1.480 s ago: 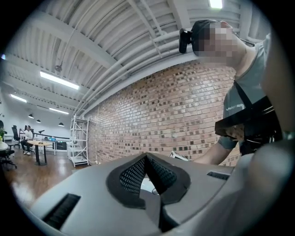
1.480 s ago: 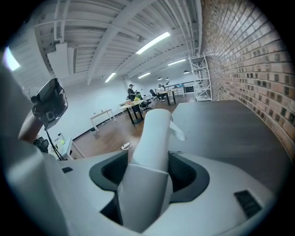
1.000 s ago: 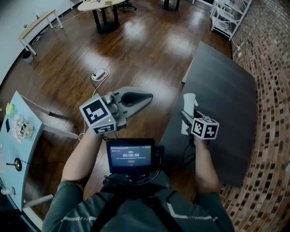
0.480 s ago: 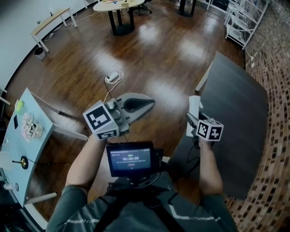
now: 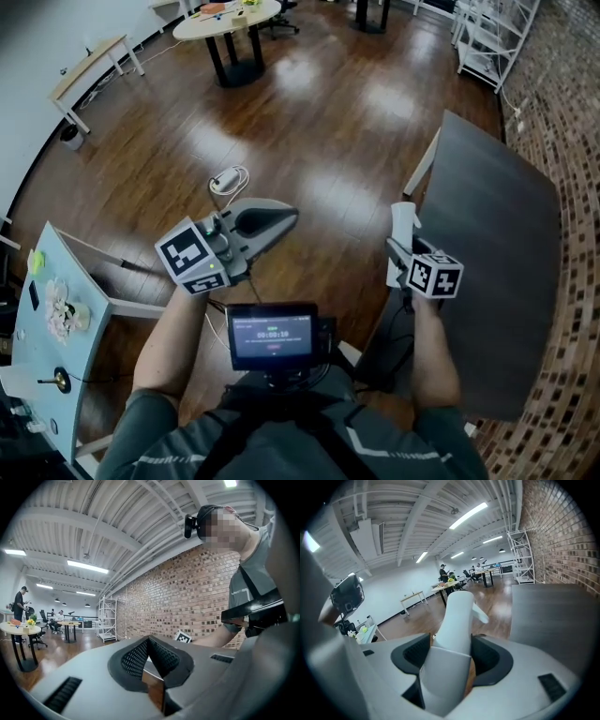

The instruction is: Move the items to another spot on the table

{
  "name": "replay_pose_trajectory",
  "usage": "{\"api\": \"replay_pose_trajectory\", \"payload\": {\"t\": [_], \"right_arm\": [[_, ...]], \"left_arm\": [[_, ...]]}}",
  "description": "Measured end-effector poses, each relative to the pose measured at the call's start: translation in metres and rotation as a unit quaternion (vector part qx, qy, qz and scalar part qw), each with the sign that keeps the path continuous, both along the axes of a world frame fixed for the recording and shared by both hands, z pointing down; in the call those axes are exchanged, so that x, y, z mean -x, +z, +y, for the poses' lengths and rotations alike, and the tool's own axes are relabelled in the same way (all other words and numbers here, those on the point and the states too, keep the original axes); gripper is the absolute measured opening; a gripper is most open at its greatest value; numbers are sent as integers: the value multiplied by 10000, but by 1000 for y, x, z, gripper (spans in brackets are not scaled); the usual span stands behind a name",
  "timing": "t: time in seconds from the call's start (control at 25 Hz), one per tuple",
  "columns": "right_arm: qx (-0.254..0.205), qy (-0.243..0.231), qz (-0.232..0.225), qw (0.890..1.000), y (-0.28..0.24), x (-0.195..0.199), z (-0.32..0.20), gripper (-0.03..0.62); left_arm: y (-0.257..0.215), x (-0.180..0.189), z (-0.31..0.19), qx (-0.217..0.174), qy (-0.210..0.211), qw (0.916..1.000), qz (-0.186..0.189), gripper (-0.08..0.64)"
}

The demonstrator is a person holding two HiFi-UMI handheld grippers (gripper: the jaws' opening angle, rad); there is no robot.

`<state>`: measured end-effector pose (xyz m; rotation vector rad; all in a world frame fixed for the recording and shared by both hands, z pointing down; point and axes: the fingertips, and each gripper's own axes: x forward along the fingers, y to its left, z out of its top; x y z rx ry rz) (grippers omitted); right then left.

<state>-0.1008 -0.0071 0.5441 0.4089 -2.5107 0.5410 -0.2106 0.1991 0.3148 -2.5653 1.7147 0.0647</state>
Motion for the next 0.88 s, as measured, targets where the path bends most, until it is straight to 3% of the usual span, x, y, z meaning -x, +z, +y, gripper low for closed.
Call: {"api": "replay_pose_trajectory", "payload": {"t": [0.24, 0.4, 0.64, 0.88], "right_arm": [[130, 543, -60, 9984, 6, 17, -47, 282], [218, 1038, 5, 9944, 15, 7, -77, 282], [112, 1427, 37, 9897, 7, 3, -106, 282], [105, 1682, -32, 9857, -7, 3, -116, 281]], "left_arm": [[2, 31, -54, 157, 565, 9982, -107, -8], [2, 47, -93, 128, 952, 9953, -90, -8], [4, 86, -130, 62, 1184, 9929, -52, -8], [-14, 84, -156, -124, 1557, 9876, -173, -6]]}}
